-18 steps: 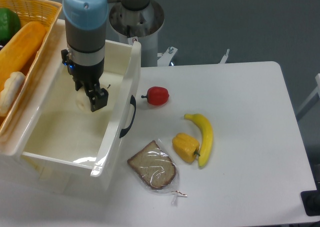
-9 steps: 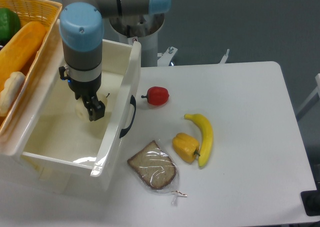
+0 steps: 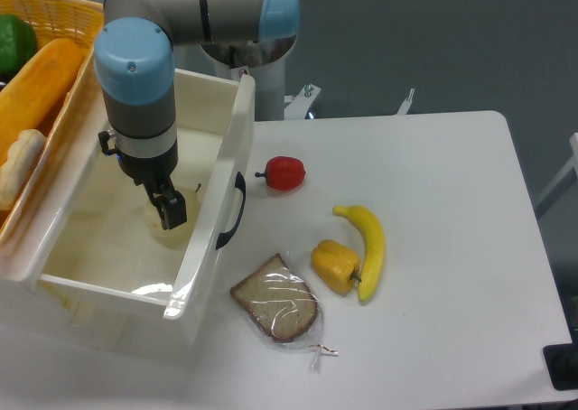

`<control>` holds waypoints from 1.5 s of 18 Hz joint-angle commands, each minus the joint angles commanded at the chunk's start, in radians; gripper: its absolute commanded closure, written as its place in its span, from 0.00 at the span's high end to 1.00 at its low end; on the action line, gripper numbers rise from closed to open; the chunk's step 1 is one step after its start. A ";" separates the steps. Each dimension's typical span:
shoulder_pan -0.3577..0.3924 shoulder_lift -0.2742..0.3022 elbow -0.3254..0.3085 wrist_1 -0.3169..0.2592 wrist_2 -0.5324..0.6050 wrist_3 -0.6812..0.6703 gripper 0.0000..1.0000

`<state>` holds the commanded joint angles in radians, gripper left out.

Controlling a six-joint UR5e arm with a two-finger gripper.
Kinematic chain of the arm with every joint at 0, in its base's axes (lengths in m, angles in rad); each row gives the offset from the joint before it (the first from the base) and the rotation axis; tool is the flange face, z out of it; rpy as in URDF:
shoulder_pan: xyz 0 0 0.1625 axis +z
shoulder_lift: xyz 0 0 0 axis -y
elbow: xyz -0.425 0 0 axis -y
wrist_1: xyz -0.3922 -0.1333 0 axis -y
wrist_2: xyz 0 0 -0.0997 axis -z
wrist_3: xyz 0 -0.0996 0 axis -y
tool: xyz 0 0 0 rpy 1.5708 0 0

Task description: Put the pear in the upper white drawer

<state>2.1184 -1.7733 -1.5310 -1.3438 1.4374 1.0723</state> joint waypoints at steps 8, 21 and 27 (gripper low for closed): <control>0.041 0.064 0.068 0.000 -0.046 -0.081 1.00; 0.372 0.052 0.055 0.080 -0.061 -0.181 1.00; 0.532 -0.047 0.045 0.089 -0.034 -0.011 1.00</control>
<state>2.6505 -1.8207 -1.4864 -1.2548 1.4035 1.0611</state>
